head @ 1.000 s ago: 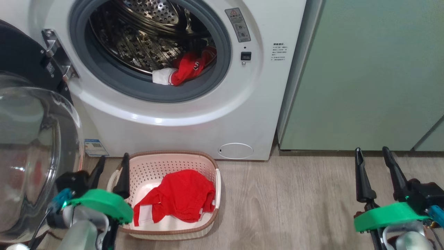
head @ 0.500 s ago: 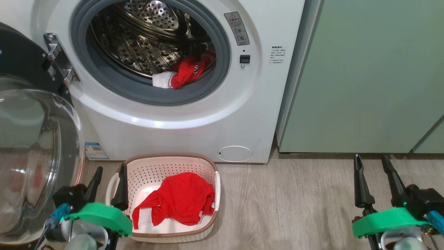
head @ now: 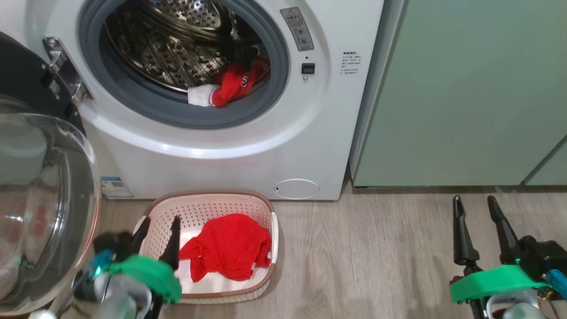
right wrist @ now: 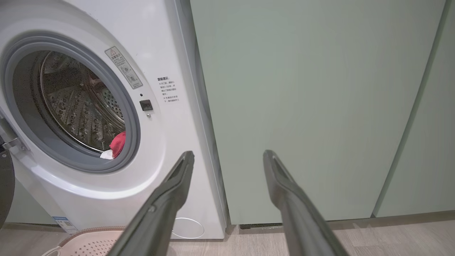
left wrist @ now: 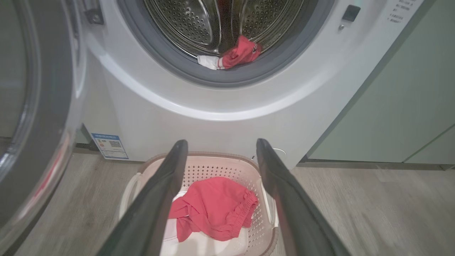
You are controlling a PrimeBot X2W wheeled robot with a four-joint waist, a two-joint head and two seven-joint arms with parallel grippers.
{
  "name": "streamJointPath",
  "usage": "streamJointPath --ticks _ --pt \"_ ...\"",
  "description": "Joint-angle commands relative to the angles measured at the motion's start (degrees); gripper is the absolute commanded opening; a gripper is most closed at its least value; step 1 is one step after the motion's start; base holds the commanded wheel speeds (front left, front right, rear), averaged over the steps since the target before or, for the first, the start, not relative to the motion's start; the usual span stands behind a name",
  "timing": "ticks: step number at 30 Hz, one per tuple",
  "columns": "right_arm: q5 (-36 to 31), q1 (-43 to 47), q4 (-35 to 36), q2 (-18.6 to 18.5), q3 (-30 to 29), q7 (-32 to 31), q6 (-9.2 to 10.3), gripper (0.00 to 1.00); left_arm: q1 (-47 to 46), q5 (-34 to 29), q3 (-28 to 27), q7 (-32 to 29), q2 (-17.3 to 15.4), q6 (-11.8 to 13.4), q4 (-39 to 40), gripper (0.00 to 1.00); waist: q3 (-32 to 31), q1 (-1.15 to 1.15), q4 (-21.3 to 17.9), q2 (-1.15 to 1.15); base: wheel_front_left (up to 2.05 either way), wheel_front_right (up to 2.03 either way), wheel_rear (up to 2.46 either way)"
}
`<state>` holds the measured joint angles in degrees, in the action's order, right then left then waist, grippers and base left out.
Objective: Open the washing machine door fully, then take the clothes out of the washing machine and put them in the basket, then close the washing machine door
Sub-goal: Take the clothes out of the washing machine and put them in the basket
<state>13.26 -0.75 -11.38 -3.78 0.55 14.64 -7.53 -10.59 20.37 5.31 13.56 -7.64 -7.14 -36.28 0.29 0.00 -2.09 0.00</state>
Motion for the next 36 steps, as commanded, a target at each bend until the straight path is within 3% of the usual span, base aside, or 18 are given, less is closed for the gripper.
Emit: streamJointPath --ticks 1,11,19,28,36 --pt "0.2 -0.7 1.5 -0.1 1.5 0.4 0.04 1.0 -5.9 1.3 -1.0 -0.8 -1.7 -0.3 0.9 1.0 0.8 0.0 -0.5 0.0 0.0 0.0 0.0" --pt "-0.1 -5.1 2.1 0.2 2.3 0.4 0.04 1.0 -27.2 9.7 3.5 -17.1 -4.4 -0.3 -8.7 1.0 11.6 0.0 -5.0 0.0 0.0 0.0 0.0" --pt "-0.3 -8.5 2.6 0.7 2.3 0.4 0.04 1.0 -42.4 10.3 4.3 -27.0 -7.1 0.6 -15.7 1.0 18.5 0.0 -8.8 0.0 0.0 0.0 0.0" --pt "-0.1 -12.7 3.7 0.9 2.6 0.4 0.04 1.0 -57.5 9.1 5.6 -31.0 -8.5 1.5 -22.5 1.0 26.2 0.0 -13.0 0.0 0.0 0.0 0.0" --pt "1.1 -14.7 4.5 0.9 2.9 0.4 0.04 1.0 -66.9 7.0 7.4 -28.4 -9.1 2.3 -27.1 1.0 31.6 0.0 -15.0 0.0 0.0 0.0 0.0"
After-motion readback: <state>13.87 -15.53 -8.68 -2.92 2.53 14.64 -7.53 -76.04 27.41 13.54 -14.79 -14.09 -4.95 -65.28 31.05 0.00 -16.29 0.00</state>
